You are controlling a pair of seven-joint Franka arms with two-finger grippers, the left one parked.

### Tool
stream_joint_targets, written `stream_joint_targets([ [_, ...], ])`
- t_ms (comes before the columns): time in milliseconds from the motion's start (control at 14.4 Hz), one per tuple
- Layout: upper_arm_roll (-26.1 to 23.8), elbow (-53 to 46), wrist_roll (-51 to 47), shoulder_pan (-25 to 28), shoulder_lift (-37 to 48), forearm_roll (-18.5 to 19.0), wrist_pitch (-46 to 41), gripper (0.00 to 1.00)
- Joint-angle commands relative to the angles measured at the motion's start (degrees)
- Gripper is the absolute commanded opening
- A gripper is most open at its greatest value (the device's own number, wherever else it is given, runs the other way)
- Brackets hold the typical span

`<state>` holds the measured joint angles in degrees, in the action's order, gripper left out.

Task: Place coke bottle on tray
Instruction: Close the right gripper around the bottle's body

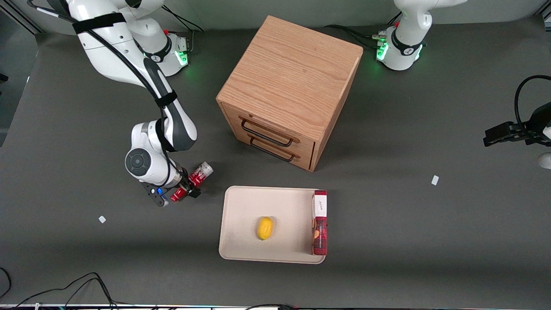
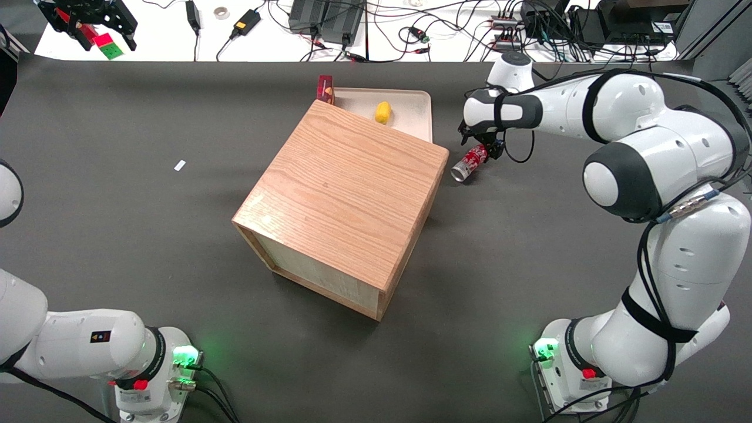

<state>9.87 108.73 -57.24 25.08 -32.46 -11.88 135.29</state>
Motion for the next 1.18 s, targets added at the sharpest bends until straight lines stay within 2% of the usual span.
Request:
stream_joint_targets([
  [0,-0.3,1.0,-0.8,0.0,-0.6,-1.4,2.8,1.00],
  [208,-0.3,1.4,-0.5,0.0,-0.7,-1.4,3.1,0.99],
  [277,-0.3,1.5,-0.2,0.0,-0.7,-1.4,3.5,0.95],
  [346,-0.3,1.6,0.0,0.0,-0.7,-1.4,4.0,0.88],
  [485,-0.3,1.6,0.0,0.1,-0.8,-1.4,4.1,0.54],
  [554,-0.4,1.5,0.0,0.1,-0.8,-1.4,4.1,0.40],
  [762,-0.4,1.4,0.1,0.0,-0.8,-1.4,4.0,0.18],
  [831,-0.4,1.1,0.1,0.1,-0.7,-1.4,3.8,0.15],
  [1108,-0.3,-1.1,0.7,-0.2,2.8,-0.7,-1.1,0.15],
])
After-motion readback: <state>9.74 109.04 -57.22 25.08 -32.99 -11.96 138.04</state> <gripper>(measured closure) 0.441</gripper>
